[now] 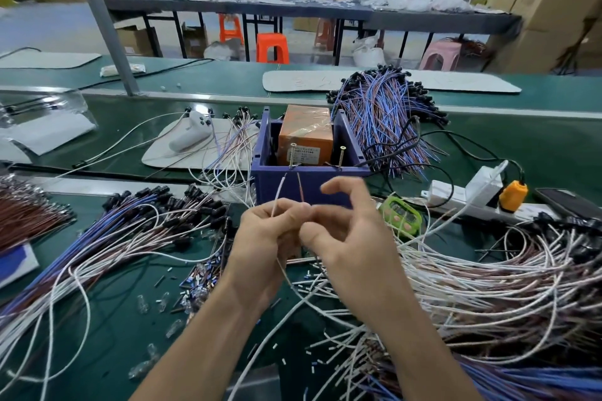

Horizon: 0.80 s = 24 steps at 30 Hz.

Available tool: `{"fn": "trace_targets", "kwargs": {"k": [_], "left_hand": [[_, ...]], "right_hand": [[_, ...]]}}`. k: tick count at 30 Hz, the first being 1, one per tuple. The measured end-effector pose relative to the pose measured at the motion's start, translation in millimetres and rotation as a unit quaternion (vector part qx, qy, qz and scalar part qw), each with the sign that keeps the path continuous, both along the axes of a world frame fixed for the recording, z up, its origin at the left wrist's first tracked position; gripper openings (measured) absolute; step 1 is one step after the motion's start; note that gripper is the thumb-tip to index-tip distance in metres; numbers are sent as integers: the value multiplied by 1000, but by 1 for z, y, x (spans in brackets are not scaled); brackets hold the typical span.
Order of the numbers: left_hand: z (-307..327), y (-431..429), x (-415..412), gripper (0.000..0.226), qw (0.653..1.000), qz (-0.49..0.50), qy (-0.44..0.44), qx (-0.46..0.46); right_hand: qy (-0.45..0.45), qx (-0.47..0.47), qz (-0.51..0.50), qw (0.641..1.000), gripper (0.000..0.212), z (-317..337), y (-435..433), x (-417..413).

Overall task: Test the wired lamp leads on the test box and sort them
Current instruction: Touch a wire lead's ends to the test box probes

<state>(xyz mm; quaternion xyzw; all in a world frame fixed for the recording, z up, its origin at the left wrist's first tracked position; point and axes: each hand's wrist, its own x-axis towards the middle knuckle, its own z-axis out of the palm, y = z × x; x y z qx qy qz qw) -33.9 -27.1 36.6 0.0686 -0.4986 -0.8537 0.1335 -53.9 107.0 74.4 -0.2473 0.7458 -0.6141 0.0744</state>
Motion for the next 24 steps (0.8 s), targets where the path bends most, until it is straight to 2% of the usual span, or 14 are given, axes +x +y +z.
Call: {"fn": "trace_targets", "kwargs": {"k": [2,5,8,11,13,14,16,20,22,24], "left_hand": [[2,-1,2,12,1000,-3,10,-2],[6,-2,1,12,997,65,-17,-33],[5,-5,0,25,988,136,-27,-74],[1,-10,1,45,972,197,-36,-122],[-2,-13,-2,37,957,234,-63,-160],[-4,-14,-5,31,950,243,-80,-180],[-8,-16,-8,34,937,249,-95,-227],[-11,-17,-9,35,898,235,-80,-363],[-12,-15,-10,32,887,247,-98,-379],[-11,-16,-12,30,897,257,-115,-342]], "right_hand": [[-50,-1,27,998,37,-6,-4,-3],[-23,21,4,999,22,-7,0,-11],[13,-36,-53,998,20,4,10,-17],[121,-108,-138,977,17,30,34,-28],[212,-119,-186,952,11,49,52,-38],[251,-107,-202,941,10,56,59,-43],[300,-51,-219,927,10,61,63,-52],[336,82,-224,911,7,48,57,-60],[352,106,-221,903,9,39,52,-62],[362,118,-215,899,10,35,47,-66]]}}
